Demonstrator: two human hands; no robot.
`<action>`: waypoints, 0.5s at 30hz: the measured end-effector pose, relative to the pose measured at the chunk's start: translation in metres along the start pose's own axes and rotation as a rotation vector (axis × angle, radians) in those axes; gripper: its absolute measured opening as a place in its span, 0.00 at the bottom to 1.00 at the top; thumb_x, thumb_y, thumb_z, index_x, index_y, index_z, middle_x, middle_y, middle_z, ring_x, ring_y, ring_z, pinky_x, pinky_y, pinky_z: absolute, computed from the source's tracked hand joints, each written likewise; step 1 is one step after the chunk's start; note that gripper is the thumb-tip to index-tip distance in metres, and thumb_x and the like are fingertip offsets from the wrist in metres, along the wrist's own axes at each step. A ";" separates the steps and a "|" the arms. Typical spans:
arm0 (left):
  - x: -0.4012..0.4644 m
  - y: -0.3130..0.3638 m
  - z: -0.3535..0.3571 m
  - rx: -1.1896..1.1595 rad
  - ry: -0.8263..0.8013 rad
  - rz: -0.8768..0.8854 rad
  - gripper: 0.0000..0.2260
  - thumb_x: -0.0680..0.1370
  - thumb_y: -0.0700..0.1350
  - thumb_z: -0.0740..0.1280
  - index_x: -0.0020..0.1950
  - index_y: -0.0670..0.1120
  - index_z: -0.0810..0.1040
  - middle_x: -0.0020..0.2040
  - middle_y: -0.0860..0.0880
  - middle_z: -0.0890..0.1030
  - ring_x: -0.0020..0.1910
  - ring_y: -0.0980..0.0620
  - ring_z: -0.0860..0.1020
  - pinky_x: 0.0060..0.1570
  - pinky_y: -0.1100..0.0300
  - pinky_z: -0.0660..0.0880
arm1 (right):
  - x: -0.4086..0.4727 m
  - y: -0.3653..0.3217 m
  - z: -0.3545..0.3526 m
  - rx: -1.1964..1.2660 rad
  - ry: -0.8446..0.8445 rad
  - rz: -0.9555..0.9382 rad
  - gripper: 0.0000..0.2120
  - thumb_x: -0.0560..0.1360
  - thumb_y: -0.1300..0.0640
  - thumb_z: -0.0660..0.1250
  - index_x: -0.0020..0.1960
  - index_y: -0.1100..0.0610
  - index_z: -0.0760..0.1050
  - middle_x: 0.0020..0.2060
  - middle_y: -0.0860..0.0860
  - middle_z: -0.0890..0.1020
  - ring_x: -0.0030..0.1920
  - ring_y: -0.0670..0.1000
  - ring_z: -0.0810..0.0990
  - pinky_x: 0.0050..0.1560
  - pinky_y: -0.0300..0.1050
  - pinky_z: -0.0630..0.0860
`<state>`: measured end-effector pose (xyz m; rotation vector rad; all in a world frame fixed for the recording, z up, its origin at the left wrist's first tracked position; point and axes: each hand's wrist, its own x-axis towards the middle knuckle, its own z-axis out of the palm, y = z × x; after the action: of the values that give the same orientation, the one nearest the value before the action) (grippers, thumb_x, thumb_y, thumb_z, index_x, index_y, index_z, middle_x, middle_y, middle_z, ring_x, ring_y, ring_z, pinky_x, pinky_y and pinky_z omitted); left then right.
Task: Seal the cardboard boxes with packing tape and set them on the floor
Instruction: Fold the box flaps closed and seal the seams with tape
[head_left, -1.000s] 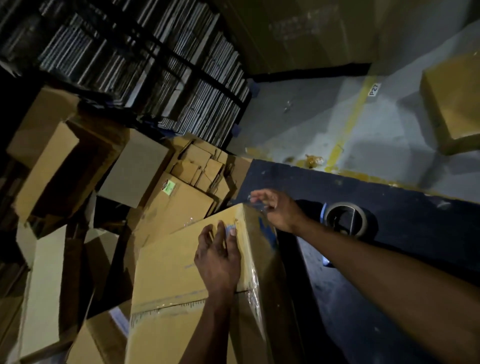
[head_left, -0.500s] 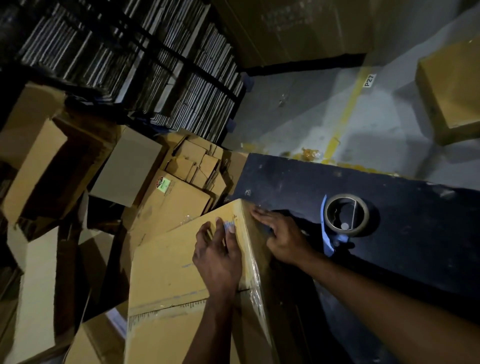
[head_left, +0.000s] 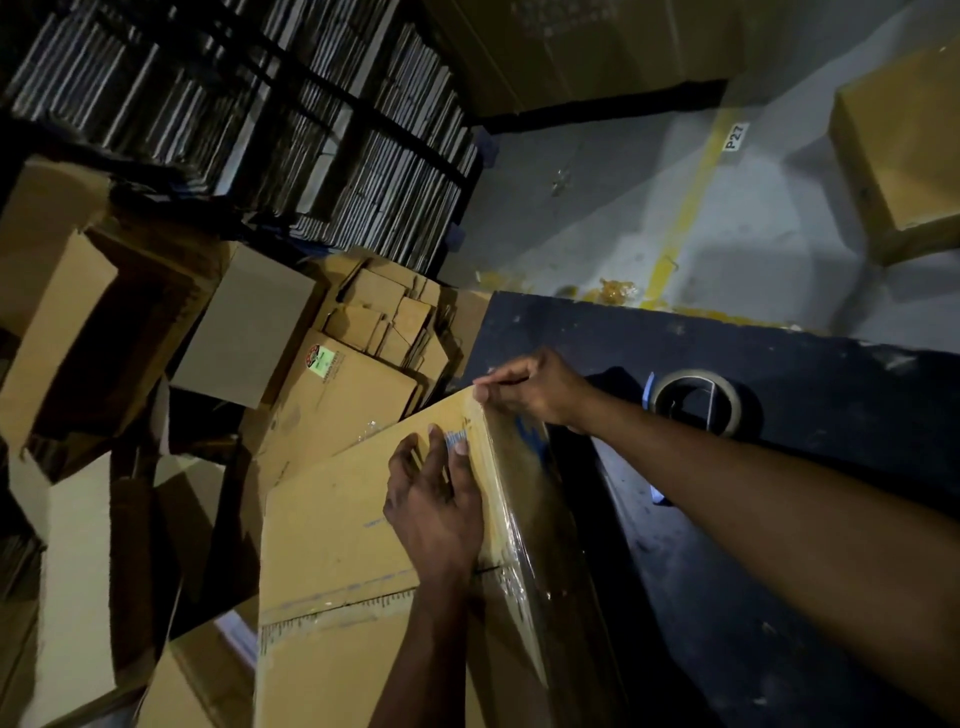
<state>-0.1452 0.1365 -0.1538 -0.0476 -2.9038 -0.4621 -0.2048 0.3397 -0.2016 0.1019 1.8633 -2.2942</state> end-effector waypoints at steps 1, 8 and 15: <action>0.001 0.000 0.000 -0.006 0.001 0.004 0.25 0.83 0.65 0.59 0.73 0.53 0.78 0.73 0.48 0.73 0.69 0.46 0.75 0.63 0.41 0.78 | 0.001 0.001 0.000 0.041 -0.002 0.001 0.25 0.64 0.41 0.78 0.55 0.54 0.86 0.54 0.48 0.86 0.57 0.43 0.81 0.59 0.41 0.77; 0.000 0.002 -0.002 -0.001 0.000 0.001 0.24 0.83 0.65 0.58 0.73 0.53 0.78 0.72 0.48 0.73 0.69 0.46 0.75 0.63 0.41 0.77 | 0.000 0.027 0.018 0.148 0.134 -0.018 0.19 0.68 0.41 0.79 0.53 0.52 0.86 0.52 0.48 0.87 0.56 0.46 0.84 0.58 0.46 0.81; -0.001 0.003 -0.004 0.020 -0.020 0.016 0.25 0.84 0.64 0.56 0.74 0.52 0.77 0.73 0.47 0.73 0.71 0.46 0.74 0.66 0.41 0.76 | -0.045 0.042 0.037 -0.269 0.349 -0.250 0.25 0.85 0.47 0.54 0.79 0.56 0.65 0.80 0.53 0.61 0.81 0.50 0.58 0.78 0.48 0.59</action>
<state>-0.1436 0.1385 -0.1492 -0.0725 -2.9252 -0.4321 -0.1505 0.2998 -0.2262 0.2592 2.4703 -2.2658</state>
